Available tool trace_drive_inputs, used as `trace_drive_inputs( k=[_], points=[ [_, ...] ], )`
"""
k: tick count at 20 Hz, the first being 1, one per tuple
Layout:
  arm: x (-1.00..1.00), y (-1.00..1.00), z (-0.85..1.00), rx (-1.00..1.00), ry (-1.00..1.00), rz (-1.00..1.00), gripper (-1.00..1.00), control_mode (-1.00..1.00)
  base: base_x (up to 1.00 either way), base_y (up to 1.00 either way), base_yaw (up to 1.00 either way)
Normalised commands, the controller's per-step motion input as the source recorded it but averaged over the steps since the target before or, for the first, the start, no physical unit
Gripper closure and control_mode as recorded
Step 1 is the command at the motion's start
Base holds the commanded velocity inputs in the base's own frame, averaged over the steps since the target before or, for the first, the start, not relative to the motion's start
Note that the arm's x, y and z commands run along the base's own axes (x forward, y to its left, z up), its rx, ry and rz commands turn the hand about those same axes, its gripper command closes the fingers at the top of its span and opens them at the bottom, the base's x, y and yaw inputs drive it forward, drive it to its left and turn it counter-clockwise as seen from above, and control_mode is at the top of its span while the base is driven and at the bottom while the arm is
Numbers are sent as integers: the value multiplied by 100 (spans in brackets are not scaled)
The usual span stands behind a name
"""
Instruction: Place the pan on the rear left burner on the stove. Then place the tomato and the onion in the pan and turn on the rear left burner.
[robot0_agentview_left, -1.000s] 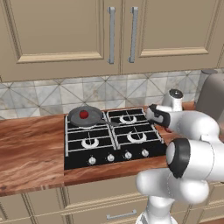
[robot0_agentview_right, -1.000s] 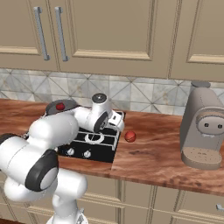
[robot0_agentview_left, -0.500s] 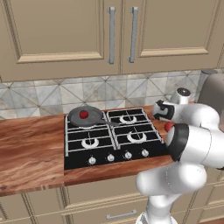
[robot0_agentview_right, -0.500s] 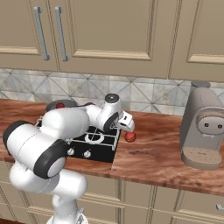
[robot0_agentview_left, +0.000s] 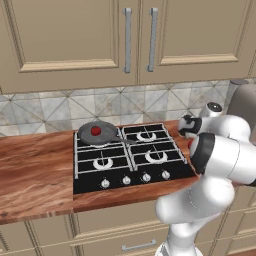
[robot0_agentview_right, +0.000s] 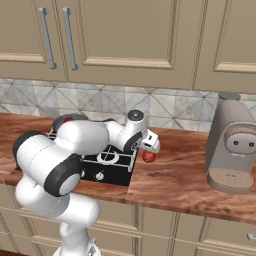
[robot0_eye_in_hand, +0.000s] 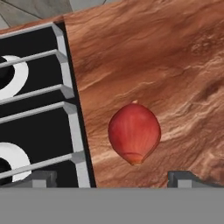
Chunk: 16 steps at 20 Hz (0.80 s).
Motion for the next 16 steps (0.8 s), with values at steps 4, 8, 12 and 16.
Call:
trace_drive_inputs(
  k=[4,8,12,16],
  points=[
    [13,-19,0,0,0,0,-100,-100,0,0,0],
    [11,-22,-3,0,0,0,-100,-100,0,0,0],
    [4,-22,-12,0,0,0,-100,-100,0,0,0],
    [0,-10,-9,0,0,0,-100,-100,0,0,0]
  ],
)
